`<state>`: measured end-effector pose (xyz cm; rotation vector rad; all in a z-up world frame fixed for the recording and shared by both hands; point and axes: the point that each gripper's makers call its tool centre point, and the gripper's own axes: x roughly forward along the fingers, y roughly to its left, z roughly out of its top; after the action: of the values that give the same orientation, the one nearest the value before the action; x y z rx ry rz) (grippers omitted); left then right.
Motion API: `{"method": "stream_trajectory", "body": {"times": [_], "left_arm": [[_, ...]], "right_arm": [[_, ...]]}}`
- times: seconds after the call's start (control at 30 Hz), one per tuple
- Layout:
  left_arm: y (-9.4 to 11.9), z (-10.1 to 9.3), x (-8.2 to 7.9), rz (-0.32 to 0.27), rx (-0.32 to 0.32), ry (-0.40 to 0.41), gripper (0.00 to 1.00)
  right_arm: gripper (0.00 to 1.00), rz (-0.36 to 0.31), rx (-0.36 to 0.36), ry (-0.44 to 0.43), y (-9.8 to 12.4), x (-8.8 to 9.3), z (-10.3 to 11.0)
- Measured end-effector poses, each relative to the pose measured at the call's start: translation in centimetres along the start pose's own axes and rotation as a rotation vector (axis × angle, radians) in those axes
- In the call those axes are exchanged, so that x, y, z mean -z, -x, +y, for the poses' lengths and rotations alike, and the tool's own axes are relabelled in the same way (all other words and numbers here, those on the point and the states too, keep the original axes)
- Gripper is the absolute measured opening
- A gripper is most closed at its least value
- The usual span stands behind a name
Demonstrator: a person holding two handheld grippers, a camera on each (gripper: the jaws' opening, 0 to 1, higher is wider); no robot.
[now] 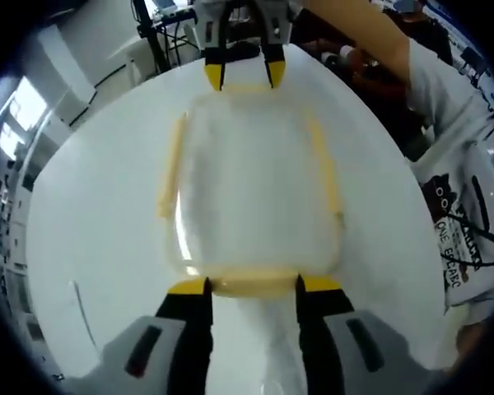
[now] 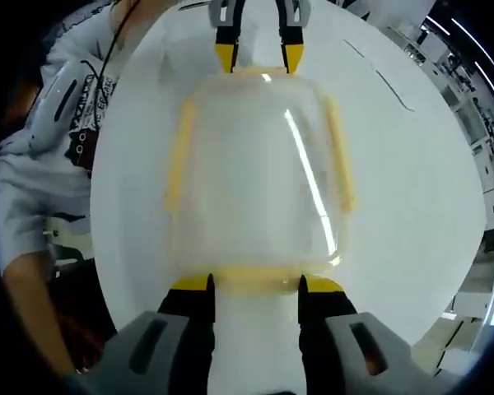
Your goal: Snap each plastic latch of the storage box into its locked position after aligning the lid with the box until every specified latch is closed and the lid sits flush.
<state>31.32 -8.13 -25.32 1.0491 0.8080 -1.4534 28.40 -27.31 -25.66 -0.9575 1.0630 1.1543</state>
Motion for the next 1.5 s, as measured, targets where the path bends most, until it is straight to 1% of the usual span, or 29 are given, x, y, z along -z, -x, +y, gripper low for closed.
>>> {"method": "stream_trajectory", "body": {"times": [0.27, 0.5, 0.73, 0.83, 0.87, 1.0, 1.07, 1.27, 1.33, 1.5], "left_arm": [[2.6, -0.8, 0.0, -0.005, -0.026, 0.007, 0.39], [3.9, -1.5, 0.3, 0.003, -0.049, 0.006, 0.39], [5.6, -2.3, 1.0, 0.012, -0.064, 0.019, 0.39], [6.7, -2.6, 1.3, 0.017, -0.078, 0.027, 0.39], [7.0, -2.7, 1.4, 0.016, -0.081, 0.03, 0.39], [8.2, -3.2, 2.5, 0.02, -0.096, 0.057, 0.38], [8.7, -3.4, 3.3, 0.036, -0.111, 0.068, 0.38], [10.5, -4.1, 5.0, 0.041, -0.137, 0.106, 0.38], [11.1, -4.3, 5.6, 0.045, -0.144, 0.113, 0.39], [12.0, -5.1, 6.5, 0.038, -0.144, 0.128, 0.39]], "right_arm": [[0.38, -0.004, 0.019, 0.021, 1.8, -1.5, 0.6], [0.38, -0.004, 0.024, 0.029, 2.6, -2.6, 1.1], [0.38, -0.02, 0.038, 0.051, 3.9, -4.1, 1.7], [0.38, -0.022, 0.042, 0.066, 4.3, -5.1, 1.8], [0.38, -0.022, 0.041, 0.067, 4.3, -5.2, 1.8], [0.38, -0.02, 0.03, 0.097, 4.2, -6.8, 1.7], [0.38, -0.031, 0.028, 0.114, 4.1, -7.9, 1.6], [0.38, -0.048, 0.031, 0.152, 4.4, -10.2, 1.4], [0.38, -0.054, 0.027, 0.152, 4.5, -10.8, 1.5], [0.38, -0.071, 0.022, 0.167, 4.8, -12.4, 2.2]]}}
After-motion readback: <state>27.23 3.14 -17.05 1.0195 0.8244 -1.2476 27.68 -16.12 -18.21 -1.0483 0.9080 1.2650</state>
